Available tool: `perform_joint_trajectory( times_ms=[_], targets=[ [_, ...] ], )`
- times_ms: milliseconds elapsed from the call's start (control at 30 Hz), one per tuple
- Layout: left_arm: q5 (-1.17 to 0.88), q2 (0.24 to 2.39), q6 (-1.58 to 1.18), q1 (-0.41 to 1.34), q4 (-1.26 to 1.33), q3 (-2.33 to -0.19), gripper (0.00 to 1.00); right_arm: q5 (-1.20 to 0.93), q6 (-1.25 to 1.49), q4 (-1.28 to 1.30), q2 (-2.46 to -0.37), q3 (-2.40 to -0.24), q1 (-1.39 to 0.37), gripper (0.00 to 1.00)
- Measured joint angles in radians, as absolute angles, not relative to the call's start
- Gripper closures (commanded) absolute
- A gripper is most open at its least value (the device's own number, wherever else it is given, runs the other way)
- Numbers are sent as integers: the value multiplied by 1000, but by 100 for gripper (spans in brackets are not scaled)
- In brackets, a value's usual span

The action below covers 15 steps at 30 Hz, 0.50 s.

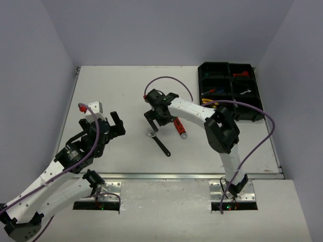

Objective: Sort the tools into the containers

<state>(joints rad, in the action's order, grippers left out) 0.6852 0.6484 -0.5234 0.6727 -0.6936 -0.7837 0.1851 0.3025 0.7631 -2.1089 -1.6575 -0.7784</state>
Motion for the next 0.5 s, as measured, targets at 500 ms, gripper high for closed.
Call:
perform_joint_trajectory(
  times_ms=[500],
  targets=[
    [625, 682, -485, 673, -664, -783, 0, 91, 163, 834, -2229, -1853, -581, 21]
  ],
)
